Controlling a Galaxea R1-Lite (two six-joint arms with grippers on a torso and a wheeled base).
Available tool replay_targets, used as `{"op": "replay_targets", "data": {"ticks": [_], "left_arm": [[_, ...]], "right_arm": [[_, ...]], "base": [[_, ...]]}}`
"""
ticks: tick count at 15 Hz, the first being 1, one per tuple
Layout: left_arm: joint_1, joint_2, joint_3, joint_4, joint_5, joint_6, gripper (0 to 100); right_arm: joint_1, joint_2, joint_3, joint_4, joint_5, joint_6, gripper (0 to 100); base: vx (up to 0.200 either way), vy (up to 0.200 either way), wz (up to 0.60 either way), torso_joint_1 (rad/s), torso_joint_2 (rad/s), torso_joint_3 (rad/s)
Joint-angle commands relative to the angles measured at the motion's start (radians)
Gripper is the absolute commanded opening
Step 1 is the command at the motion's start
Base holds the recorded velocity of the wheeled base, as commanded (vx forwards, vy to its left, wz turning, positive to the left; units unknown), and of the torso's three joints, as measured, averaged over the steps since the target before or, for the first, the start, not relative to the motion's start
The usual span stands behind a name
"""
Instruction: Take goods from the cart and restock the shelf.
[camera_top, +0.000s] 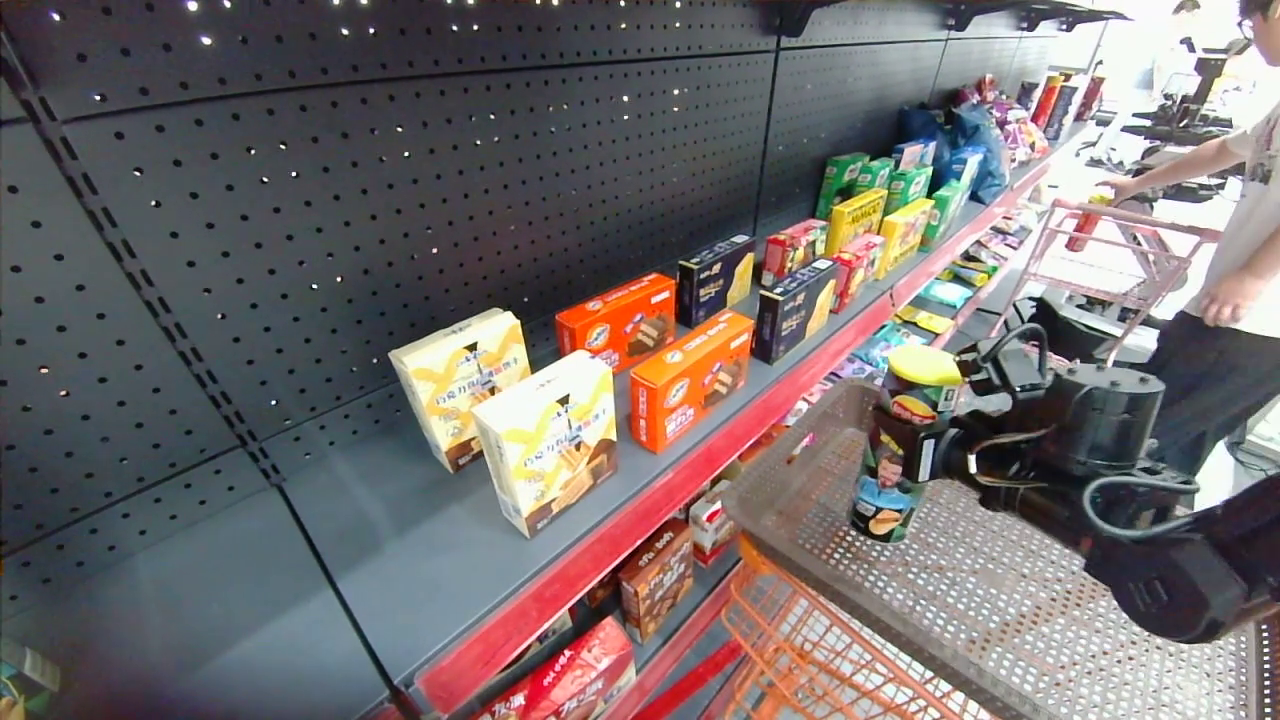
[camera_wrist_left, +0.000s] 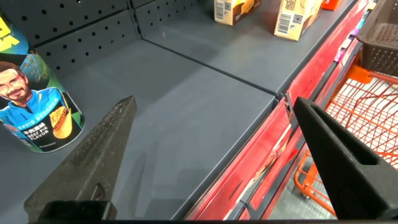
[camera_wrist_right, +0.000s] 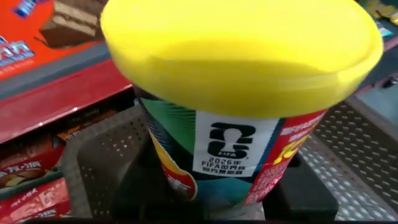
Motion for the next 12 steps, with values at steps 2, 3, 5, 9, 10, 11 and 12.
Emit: {"op": "replay_targets", "data": {"ticks": [2,3,5,9,10,11,12], "left_arm": [[0.000,0.002,0.000,0.000,0.002,0.000,100],[0.000,0.002,0.000,0.000,0.000,0.000,100],[0.000,0.002,0.000,0.000,0.000,0.000,100],[0.000,0.002,0.000,0.000,0.000,0.000,100],[0.000,0.002,0.000,0.000,0.000,0.000,100],[0.000,0.002,0.000,0.000,0.000,0.000,100],[0.000,0.002,0.000,0.000,0.002,0.000,100]], "right_arm": [[-0.017,-0.350,0.143,0.120,-0.020,0.006,0],[-0.014,-0.439,0.165,0.179,-0.028,0.006,0],[-0.008,-0.643,0.180,0.351,-0.083,0.012,0],[-0.120,-1.058,0.185,0.787,-0.135,0.005,0],[-0.163,-1.117,0.177,0.873,-0.138,0.002,0],[-0.203,-1.148,0.183,0.905,-0.134,-0.008,0],[-0.240,-1.182,0.200,0.913,-0.123,-0.015,0]], "base": [[0.000,0.000,0.00,0.000,0.00,0.000],[0.000,0.000,0.00,0.000,0.00,0.000],[0.000,0.000,0.00,0.000,0.00,0.000],[0.000,0.000,0.00,0.000,0.00,0.000],[0.000,0.000,0.00,0.000,0.00,0.000],[0.000,0.000,0.00,0.000,0.00,0.000],[0.000,0.000,0.00,0.000,0.00,0.000]]}}
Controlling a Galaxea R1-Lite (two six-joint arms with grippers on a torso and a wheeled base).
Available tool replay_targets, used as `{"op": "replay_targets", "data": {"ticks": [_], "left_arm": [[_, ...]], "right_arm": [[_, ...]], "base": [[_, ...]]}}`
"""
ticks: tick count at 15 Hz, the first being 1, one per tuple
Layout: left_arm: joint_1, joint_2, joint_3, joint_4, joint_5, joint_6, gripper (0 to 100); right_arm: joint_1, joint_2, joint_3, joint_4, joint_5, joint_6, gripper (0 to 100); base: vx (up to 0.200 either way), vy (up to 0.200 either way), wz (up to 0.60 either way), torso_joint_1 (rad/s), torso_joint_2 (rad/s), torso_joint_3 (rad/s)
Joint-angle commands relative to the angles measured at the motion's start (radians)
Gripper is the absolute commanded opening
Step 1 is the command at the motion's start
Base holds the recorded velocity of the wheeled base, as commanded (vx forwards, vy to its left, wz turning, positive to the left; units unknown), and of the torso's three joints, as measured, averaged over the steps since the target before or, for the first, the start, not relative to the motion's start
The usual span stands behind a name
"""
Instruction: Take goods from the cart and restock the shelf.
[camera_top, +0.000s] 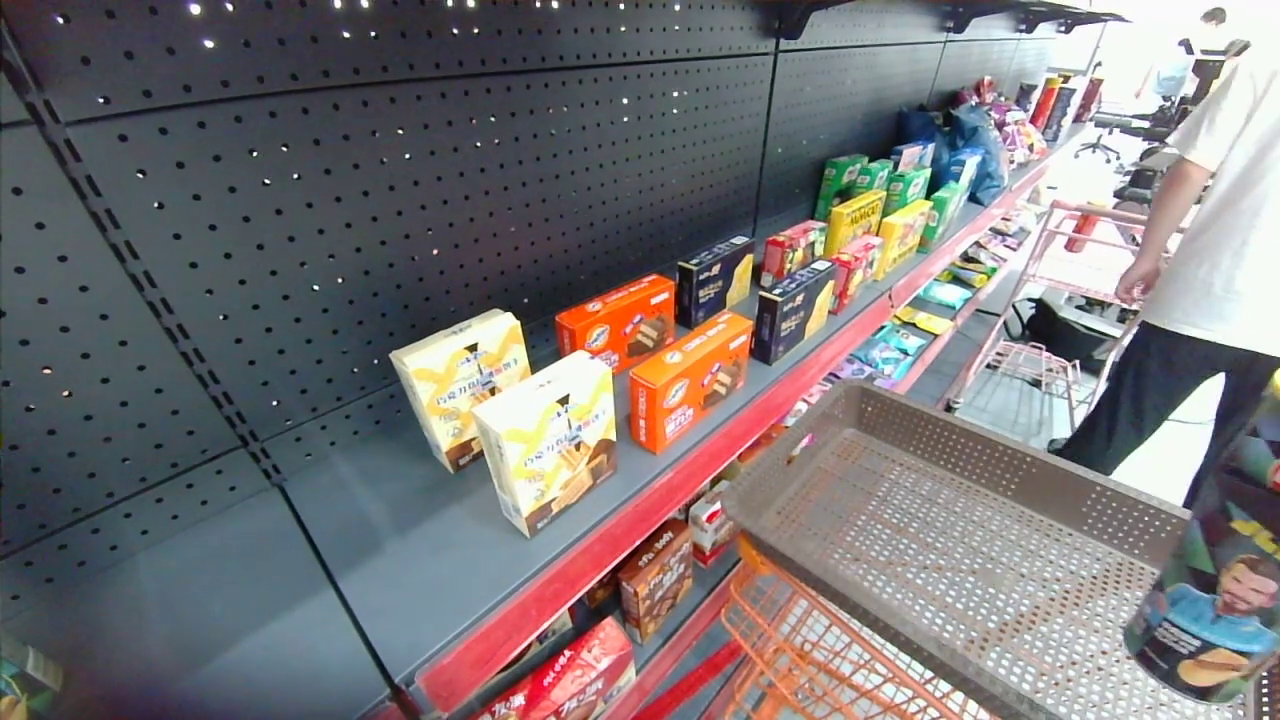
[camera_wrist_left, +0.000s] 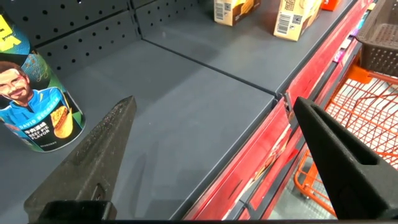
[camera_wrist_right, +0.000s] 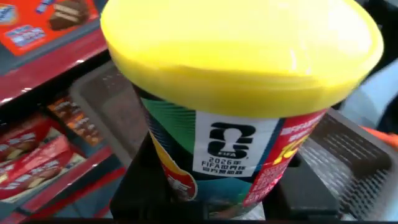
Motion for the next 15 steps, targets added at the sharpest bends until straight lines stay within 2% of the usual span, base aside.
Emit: {"op": "replay_targets", "data": {"ticks": [1,4,15], "left_arm": [[0.000,0.002,0.000,0.000,0.000,0.000,100],[0.000,0.000,0.000,0.000,0.000,0.000,100],[0.000,0.002,0.000,0.000,0.001,0.000,100]], "right_arm": [[-0.085,-0.185,0.026,0.051,0.000,-0.011,0],[-0.055,-0.177,0.056,0.025,-0.006,-0.031,0],[-0.053,-0.191,0.098,0.024,-0.004,-0.033,0]], "base": [[0.000,0.000,0.00,0.000,0.00,0.000],[0.000,0.000,0.60,-0.004,0.00,0.002],[0.000,0.000,0.60,0.001,0.00,0.004]]}}
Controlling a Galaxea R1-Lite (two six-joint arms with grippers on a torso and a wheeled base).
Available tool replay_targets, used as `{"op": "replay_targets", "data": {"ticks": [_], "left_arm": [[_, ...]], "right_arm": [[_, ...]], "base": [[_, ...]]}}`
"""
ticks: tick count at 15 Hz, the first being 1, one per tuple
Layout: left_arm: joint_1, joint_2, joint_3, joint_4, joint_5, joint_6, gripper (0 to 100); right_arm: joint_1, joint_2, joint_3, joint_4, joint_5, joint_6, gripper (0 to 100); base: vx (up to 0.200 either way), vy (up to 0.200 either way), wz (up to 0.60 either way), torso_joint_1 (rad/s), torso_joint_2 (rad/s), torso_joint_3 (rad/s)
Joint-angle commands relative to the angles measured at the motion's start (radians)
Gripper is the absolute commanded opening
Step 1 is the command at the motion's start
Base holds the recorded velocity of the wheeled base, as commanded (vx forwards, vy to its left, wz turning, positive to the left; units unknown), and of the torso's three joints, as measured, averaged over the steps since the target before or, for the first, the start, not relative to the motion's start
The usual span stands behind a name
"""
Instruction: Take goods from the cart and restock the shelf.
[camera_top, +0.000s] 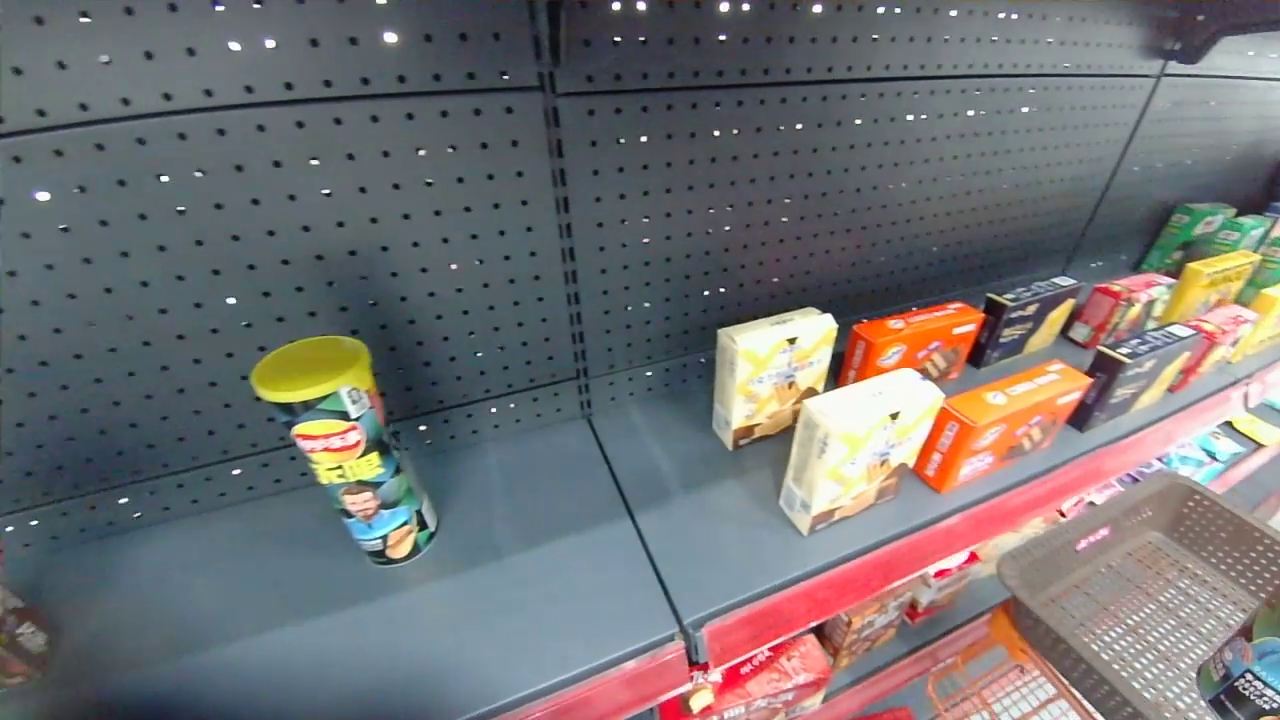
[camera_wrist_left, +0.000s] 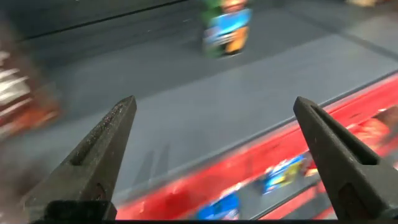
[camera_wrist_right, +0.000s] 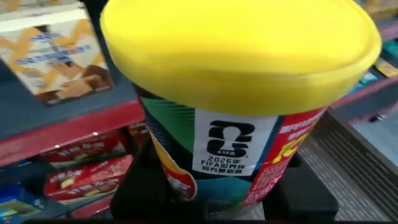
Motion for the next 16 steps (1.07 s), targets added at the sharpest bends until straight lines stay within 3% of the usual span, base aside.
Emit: {"op": "replay_targets", "data": {"ticks": [1,7,10,16], "left_arm": [[0.000,0.002,0.000,0.000,0.001,0.000,100],[0.000,0.002,0.000,0.000,-0.001,0.000,100],[0.000,0.002,0.000,0.000,-0.001,0.000,100],[0.000,0.002,0.000,0.000,-0.001,0.000,100]], "right_arm": [[0.002,0.003,0.007,0.000,0.000,-0.001,0],[0.002,-0.015,0.062,-0.032,0.000,-0.001,0],[0.013,-0.035,0.047,-0.034,0.011,0.013,0],[0.189,-0.078,-0.061,-0.027,0.026,-0.002,0]], "base": [[0.000,0.000,0.60,0.002,0.00,0.007],[0.000,0.000,0.60,0.002,0.00,0.005],[0.000,0.000,0.00,0.000,0.00,0.000],[0.000,0.000,0.00,0.000,0.00,0.000]]}}
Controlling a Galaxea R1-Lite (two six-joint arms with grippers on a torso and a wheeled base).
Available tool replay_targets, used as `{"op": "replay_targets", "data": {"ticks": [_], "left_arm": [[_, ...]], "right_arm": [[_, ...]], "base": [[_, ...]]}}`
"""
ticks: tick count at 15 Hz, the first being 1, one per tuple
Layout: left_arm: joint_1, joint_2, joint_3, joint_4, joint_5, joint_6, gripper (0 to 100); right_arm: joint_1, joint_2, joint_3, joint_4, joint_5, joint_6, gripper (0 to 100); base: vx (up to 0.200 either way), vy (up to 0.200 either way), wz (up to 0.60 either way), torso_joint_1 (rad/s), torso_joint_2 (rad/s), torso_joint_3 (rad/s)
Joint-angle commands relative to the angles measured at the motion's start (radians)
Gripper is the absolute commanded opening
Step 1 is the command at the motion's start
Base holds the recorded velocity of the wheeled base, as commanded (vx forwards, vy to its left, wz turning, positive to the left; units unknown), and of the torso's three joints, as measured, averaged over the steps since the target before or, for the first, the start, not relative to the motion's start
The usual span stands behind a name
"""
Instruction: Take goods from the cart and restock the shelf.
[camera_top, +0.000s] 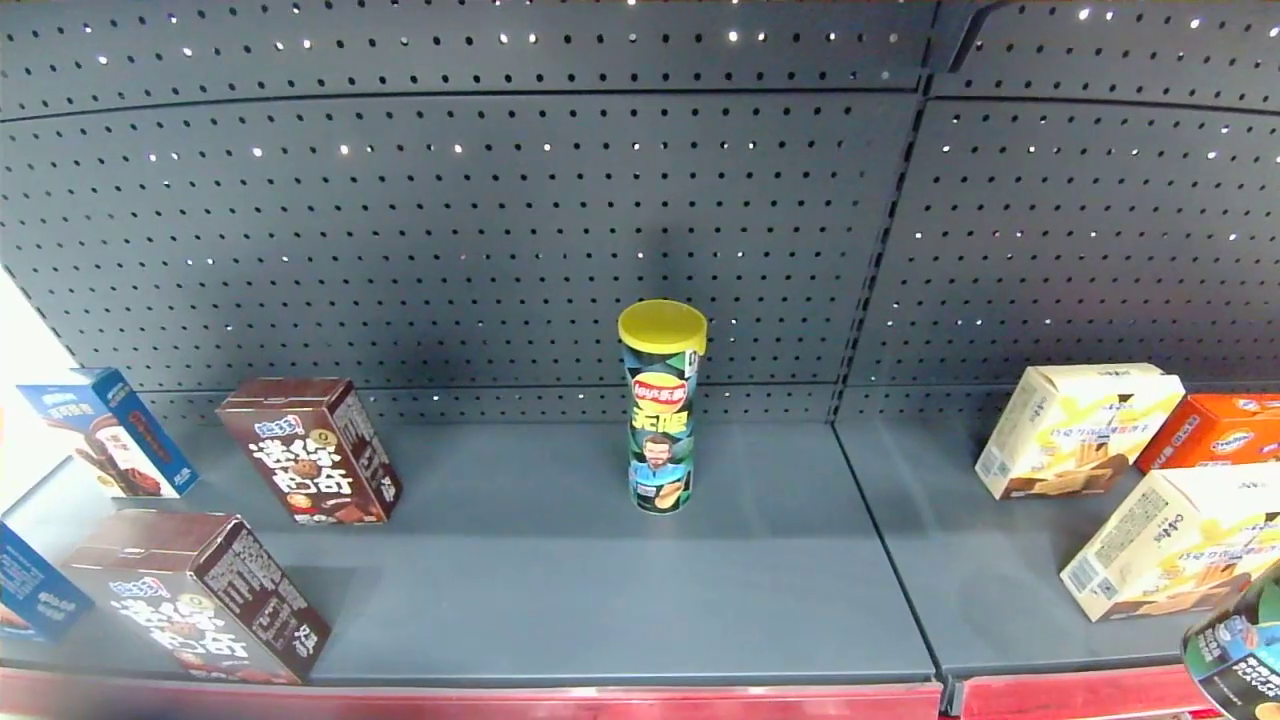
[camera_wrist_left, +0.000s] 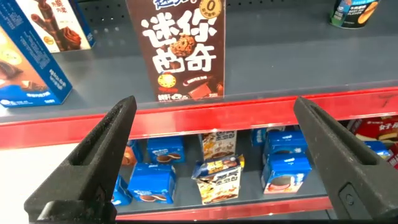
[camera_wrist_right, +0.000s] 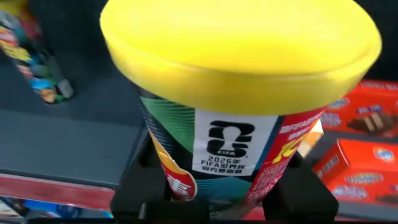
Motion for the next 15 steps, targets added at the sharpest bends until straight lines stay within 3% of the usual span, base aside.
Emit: {"op": "replay_targets", "data": {"ticks": [1,4,9,11,15], "left_arm": [[0.000,0.002,0.000,0.000,0.000,0.000,100],[0.000,0.002,0.000,0.000,0.000,0.000,100],[0.000,0.002,0.000,0.000,0.000,0.000,100],[0.000,0.002,0.000,0.000,0.000,0.000,100],[0.000,0.002,0.000,0.000,0.000,0.000,100]], "right_arm": [[0.027,0.001,-0.026,0.000,-0.005,-0.002,0],[0.081,0.007,-0.036,0.004,0.000,-0.002,0],[0.288,0.261,-0.108,-0.070,0.023,-0.043,0],[0.297,0.380,-0.177,-0.108,0.102,-0.042,0],[0.299,0.524,-0.242,-0.207,0.158,-0.060,0]], "base": [[0.000,0.000,0.00,0.000,0.00,0.000],[0.000,0.000,0.00,0.000,0.00,0.000],[0.000,0.000,0.00,0.000,0.00,0.000],[0.000,0.000,0.00,0.000,0.00,0.000],[0.000,0.000,0.00,0.000,0.00,0.000]]}}
